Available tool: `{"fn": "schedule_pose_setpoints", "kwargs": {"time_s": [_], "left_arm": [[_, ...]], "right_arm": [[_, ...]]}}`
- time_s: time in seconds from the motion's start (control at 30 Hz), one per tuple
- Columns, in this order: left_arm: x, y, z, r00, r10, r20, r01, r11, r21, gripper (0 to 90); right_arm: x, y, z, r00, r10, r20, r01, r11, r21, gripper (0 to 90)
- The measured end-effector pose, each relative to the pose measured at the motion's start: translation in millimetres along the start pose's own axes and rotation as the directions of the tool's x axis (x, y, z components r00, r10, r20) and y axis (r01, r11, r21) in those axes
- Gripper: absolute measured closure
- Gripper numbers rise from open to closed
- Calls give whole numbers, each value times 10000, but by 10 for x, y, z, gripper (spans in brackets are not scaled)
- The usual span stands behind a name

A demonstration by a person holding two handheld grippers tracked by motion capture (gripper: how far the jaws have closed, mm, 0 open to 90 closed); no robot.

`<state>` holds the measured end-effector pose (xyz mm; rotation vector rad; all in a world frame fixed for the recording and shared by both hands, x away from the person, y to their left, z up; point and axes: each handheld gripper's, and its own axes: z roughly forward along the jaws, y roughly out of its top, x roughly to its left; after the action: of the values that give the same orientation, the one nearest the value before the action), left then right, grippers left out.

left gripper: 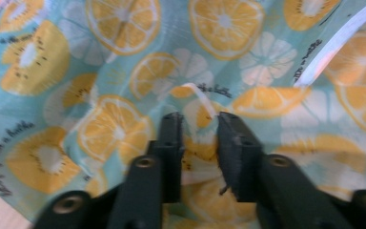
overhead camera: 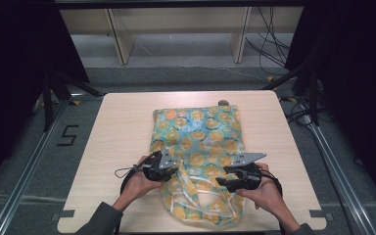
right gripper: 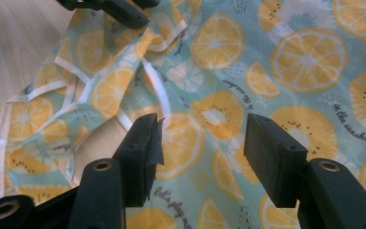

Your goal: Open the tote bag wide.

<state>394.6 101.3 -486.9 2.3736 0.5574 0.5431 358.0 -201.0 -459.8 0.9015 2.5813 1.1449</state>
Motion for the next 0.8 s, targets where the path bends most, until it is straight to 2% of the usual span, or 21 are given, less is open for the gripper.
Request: {"fn": "schedule_pose_setpoints", "kwargs": {"time_s": [0.03,0.07,0.13,0.17,0.23,0.3,0.43,0.47,0.5,0.57,0.6,0.63,0.67,0.73,0.8], "left_arm": [[20,21,1,10000,46,-42,-46,10000,-38,775],[49,36,3,9998,120,-181,-121,9999,-88,862],[114,51,-2,9996,-23,-266,19,9999,-128,883],[155,50,-12,9993,-81,-353,75,9998,-164,889],[213,32,-19,9971,-567,-504,548,9977,-387,891],[272,3,-38,9951,-789,-598,762,9960,-464,892],[378,-57,-71,9901,-1233,-678,1190,9909,-635,892],[404,-66,-78,9890,-1296,-712,1251,9901,-644,893],[430,-71,-86,9898,-1215,-747,1162,9906,-721,893],[451,-86,-103,9879,-1312,-832,1245,9889,-809,892],[459,-88,-116,9878,-1327,-810,1263,9888,-795,892],[469,-90,-125,9876,-1310,-868,1241,9890,-811,893],[485,-86,-136,9878,-1311,-837,1244,9889,-813,893],[498,-94,-144,9864,-1409,-847,1335,9872,-873,893],[514,-100,-169,9890,-1269,-763,1201,9888,-881,893]], "right_arm": [[0,3,-10,9999,58,95,-57,9999,-100,468],[11,11,-42,9997,233,-92,-233,9997,-24,467],[8,13,-46,9999,67,-119,-69,9997,-235,468],[16,22,-65,9994,93,-335,-100,9997,-214,468],[62,39,-104,9981,277,-551,-294,9991,-310,464],[93,48,-109,9969,-140,-779,125,9997,-201,457],[203,10,-51,9988,-17,-490,33,9995,329,456],[233,-5,15,9996,63,-270,-55,9995,315,458],[233,-5,15,9996,63,-270,-55,9995,315,458],[280,-14,133,9983,-354,457,323,9972,674,487],[280,-14,133,9983,-354,457,323,9972,674,487],[300,-20,171,9974,-449,558,404,9960,796,536],[313,-22,192,9951,-719,682,654,9935,932,637],[289,-15,237,9834,-1562,925,1430,9805,1346,897],[271,-1,235,9822,-1570,1027,1448,9825,1169,900]]}}
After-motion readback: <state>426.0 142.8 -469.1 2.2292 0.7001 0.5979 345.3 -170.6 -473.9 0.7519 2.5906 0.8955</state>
